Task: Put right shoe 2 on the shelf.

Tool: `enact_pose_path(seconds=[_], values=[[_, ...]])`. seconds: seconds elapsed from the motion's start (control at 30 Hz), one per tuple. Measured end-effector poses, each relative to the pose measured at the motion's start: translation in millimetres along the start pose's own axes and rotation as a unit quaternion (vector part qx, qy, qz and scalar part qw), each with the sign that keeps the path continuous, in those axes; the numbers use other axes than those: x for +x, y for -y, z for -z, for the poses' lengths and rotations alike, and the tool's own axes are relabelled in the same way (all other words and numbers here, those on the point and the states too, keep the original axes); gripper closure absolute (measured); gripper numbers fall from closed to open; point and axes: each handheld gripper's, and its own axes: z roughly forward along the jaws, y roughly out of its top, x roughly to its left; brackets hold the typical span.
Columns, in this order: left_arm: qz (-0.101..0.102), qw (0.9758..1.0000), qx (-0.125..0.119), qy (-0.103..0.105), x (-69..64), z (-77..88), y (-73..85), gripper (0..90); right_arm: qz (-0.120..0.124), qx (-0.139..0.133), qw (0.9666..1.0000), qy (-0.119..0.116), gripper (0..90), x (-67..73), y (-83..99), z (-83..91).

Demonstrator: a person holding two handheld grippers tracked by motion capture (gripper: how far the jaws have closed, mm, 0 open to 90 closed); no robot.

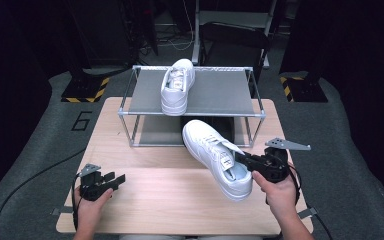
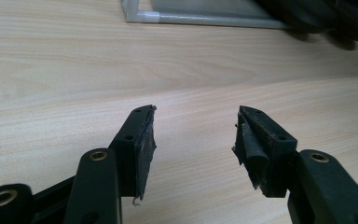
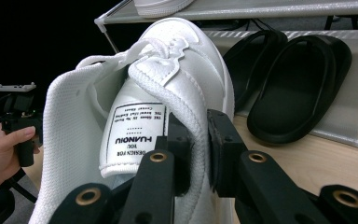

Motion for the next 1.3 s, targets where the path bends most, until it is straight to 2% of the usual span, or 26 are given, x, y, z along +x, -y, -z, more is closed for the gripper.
enact_pose_path(seconds=[0.17,0.33,0.73,1.07,1.3], values=[[0.004,1.0,-0.004,-0.002,0.1,-0.2,0.3,46.7,0.009,-0.002,0.9999,0.005,80.5,1.3,-6.6,2.2],[0.002,1.0,0.0,0.001,0.4,0.2,-0.1,46.7,0.005,-0.003,1.0,-0.001,80.5,2.0,-11.5,5.4],[0.004,1.0,0.001,0.0,0.7,0.3,0.1,46.8,0.013,-0.014,0.9998,0.005,80.4,2.9,-23.8,11.8],[-0.002,1.0,0.0,-0.002,1.1,-0.9,0.5,46.8,0.01,-0.023,0.9996,0.008,80.4,1.1,-31.7,13.9],[0.003,1.0,-0.002,-0.002,0.6,-1.7,1.7,46.7,0.008,-0.03,0.9995,0.011,80.4,-0.1,-39.2,15.2]])
